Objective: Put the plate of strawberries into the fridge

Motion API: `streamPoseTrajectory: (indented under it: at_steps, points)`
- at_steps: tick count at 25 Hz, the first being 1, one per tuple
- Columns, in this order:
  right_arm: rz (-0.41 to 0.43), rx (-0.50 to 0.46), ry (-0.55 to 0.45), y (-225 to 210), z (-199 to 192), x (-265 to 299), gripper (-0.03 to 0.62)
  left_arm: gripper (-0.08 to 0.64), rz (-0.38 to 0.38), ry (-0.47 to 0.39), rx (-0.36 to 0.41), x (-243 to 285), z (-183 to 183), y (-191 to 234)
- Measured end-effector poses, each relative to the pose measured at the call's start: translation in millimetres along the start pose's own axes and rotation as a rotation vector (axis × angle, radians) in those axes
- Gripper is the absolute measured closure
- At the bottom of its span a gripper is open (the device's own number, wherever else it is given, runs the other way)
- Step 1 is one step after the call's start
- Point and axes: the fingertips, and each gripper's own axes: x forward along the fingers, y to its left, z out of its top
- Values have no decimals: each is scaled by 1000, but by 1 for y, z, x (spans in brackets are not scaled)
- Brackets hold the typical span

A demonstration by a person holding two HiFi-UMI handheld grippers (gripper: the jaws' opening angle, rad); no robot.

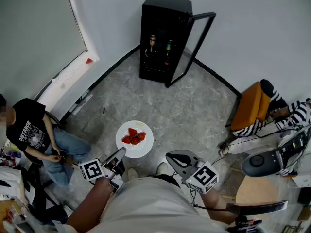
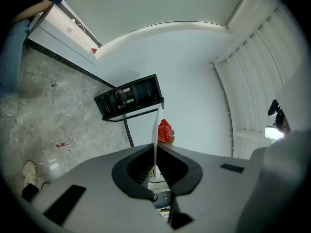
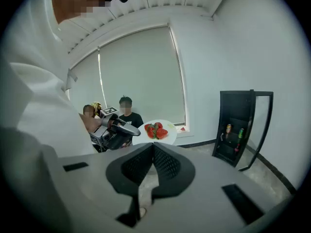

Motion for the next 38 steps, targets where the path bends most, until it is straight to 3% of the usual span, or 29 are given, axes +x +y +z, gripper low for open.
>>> streamPoseTrajectory:
  at_steps: [3, 5, 9, 15, 17, 19, 27, 32, 38]
  points:
    - [3, 3, -3, 15, 6, 16, 575, 537, 15, 9, -45, -16, 5, 6]
    - [-3, 5, -6, 19, 9, 24, 575, 537, 71, 34, -3, -24, 11, 19]
    - [-9, 15, 14, 46, 13, 50, 575, 537, 11, 43, -19, -43, 26, 30]
    - [10, 47, 16, 29, 26, 66, 575, 536, 42, 50, -41, -27, 44, 46]
    - [13, 51, 12, 10, 30, 72, 574, 536, 6, 35, -92, -8, 52, 41]
    - [24, 54, 2, -12, 33, 79, 574, 537, -17, 34, -74, 14, 65, 40]
    - [44, -5, -47, -137, 70, 108, 546, 536, 14, 2, -39, 118, 142, 39]
    - [27, -39, -59, -224, 89, 107, 511, 536, -46, -48, -158, 197, 178, 19]
    - [2, -27, -58, -295, 97, 118, 494, 537, -34, -46, -147, 268, 218, 27]
